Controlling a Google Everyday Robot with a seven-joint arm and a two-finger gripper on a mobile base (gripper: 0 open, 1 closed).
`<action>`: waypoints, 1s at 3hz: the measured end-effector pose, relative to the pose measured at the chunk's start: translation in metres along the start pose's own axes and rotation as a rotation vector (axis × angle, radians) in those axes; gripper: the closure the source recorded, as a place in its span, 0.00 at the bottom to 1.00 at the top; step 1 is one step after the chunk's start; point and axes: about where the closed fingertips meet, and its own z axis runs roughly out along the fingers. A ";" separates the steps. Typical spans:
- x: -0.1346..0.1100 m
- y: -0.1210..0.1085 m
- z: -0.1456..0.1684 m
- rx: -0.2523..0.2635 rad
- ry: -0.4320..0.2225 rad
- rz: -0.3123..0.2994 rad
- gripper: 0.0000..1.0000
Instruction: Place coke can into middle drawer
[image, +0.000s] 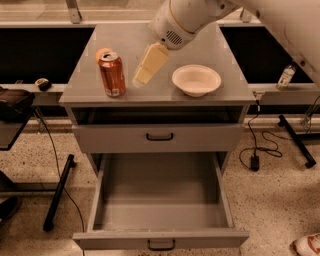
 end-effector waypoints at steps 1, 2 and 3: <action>-0.012 -0.003 0.024 0.007 -0.079 -0.007 0.00; -0.048 -0.009 0.069 0.019 -0.219 -0.029 0.00; -0.074 -0.005 0.106 0.006 -0.287 -0.019 0.00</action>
Offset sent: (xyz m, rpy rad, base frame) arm 0.0570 0.1397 -0.0226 0.3389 -0.1444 0.1530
